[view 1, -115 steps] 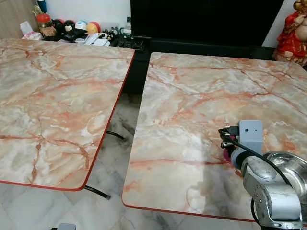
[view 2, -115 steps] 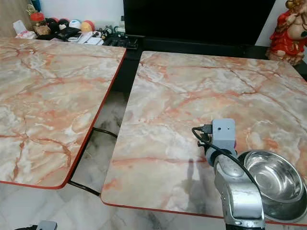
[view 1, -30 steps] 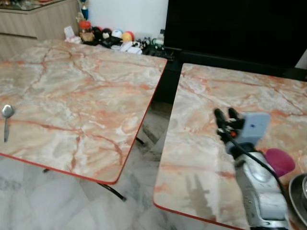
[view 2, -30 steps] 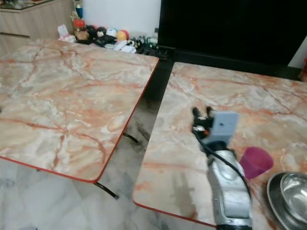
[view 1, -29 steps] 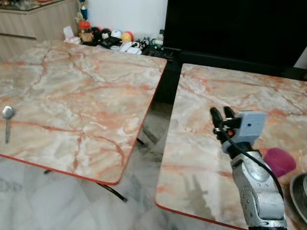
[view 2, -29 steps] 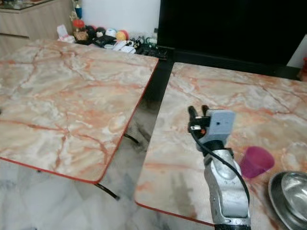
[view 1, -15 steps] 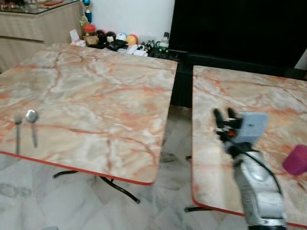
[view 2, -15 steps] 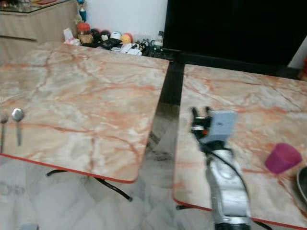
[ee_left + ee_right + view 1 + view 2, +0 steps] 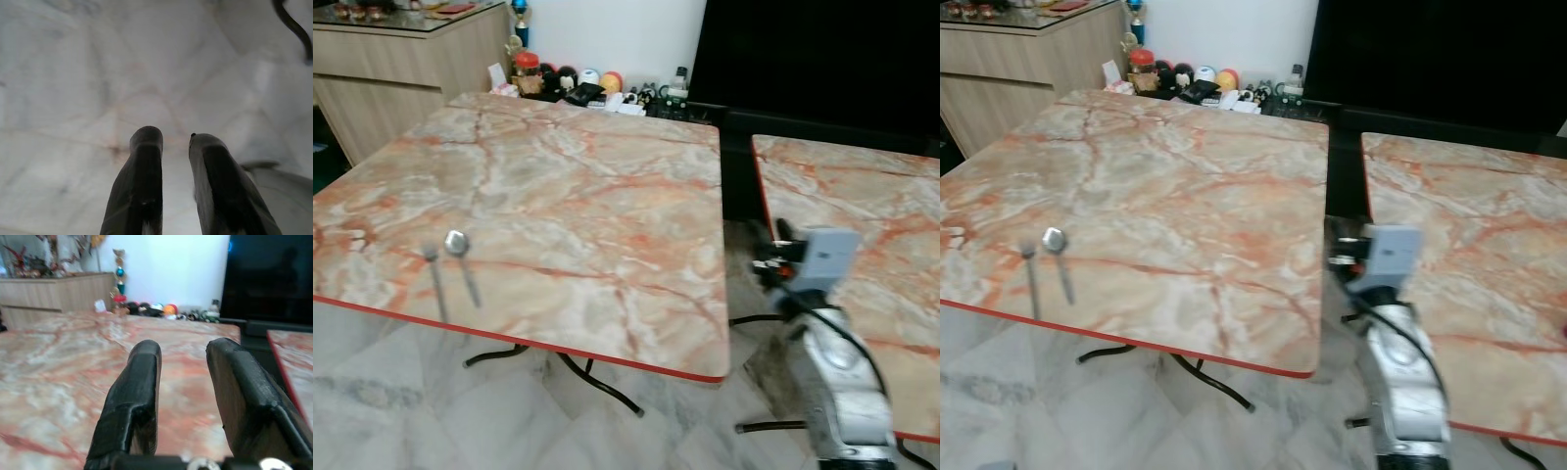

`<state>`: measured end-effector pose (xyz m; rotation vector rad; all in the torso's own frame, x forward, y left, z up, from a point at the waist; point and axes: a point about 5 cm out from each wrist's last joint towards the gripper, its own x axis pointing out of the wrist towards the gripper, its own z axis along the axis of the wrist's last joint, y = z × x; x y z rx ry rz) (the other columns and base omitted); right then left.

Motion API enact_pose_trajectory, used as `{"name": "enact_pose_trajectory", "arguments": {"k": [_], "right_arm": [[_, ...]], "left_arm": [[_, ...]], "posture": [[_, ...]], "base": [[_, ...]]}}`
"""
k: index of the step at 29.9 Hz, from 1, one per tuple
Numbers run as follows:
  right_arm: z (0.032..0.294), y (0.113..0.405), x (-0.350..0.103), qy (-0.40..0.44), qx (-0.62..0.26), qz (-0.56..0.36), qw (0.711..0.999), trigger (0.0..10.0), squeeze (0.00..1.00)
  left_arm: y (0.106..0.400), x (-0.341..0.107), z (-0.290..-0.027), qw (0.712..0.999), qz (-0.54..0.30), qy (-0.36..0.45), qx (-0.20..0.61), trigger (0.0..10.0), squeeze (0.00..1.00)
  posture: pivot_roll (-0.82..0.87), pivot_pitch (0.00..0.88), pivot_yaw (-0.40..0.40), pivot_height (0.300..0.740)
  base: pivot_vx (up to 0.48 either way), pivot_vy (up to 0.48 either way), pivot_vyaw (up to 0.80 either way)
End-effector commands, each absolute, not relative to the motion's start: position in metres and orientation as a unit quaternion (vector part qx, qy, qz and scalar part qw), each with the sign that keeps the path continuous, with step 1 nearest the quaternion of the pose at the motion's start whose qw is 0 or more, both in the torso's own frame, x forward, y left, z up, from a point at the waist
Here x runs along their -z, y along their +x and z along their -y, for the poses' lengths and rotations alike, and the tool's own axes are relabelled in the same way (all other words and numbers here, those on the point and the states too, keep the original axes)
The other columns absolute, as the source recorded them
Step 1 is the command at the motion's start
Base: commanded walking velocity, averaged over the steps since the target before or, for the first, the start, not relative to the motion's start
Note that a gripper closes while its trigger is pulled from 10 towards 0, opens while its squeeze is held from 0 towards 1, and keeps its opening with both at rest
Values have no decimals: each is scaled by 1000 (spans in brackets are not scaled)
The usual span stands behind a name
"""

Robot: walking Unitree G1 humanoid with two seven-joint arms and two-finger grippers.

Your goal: Setting the table

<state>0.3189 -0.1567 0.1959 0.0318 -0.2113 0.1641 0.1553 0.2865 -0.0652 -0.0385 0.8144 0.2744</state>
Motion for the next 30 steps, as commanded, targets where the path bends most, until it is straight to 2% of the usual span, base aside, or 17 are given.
{"name": "enact_pose_trajectory", "arguments": {"k": [1,30], "right_arm": [[167,318,-195,14,-66,105,992,10000,0],[162,320,-193,23,-67,102,992,10000,0]], "left_arm": [[152,68,-283,905,-403,-26,-133,10000,0],[152,69,-282,906,-402,-24,-132,10000,0]], "posture": [[48,108,-22,740],[61,109,-26,740]], "base": [[0,480,0],[0,480,0]]}}
